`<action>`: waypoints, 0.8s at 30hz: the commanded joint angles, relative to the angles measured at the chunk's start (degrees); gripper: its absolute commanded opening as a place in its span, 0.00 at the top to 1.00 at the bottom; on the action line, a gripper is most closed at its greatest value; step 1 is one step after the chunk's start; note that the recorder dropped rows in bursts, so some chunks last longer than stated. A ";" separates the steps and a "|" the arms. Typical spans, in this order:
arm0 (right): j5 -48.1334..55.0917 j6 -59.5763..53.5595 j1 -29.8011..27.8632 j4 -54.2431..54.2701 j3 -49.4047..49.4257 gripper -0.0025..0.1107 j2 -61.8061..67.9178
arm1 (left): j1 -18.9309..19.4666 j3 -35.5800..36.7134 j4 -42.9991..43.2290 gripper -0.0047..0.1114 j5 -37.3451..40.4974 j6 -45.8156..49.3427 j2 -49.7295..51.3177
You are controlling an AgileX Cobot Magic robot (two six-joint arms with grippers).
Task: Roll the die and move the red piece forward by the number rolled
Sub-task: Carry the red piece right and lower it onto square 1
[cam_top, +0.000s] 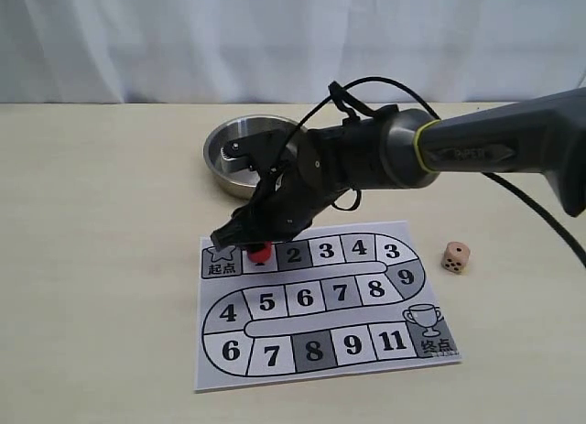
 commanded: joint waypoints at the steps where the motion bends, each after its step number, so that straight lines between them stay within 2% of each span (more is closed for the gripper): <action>1: -1.31 0.26 0.19 0.90 0.22 0.46 -1.13 | -0.09 -0.35 -0.38 0.96 -1.06 -0.23 -0.16; 4: -1.45 0.26 0.19 1.13 0.22 0.44 -1.93 | -0.09 -0.35 -0.38 0.96 -1.06 -0.23 -0.16; 15: 1.20 0.15 0.19 0.61 0.22 0.45 -5.04 | -0.09 -0.35 -0.38 0.96 -1.06 -0.23 -0.16; 18: 4.11 0.15 0.19 -1.17 0.22 0.52 -5.84 | -0.09 -0.35 -0.38 0.96 -0.80 -0.23 -0.16; 24: 12.60 2.38 0.19 -7.93 0.22 0.80 -7.78 | -0.09 -0.35 -0.38 0.96 -0.64 -0.23 -0.16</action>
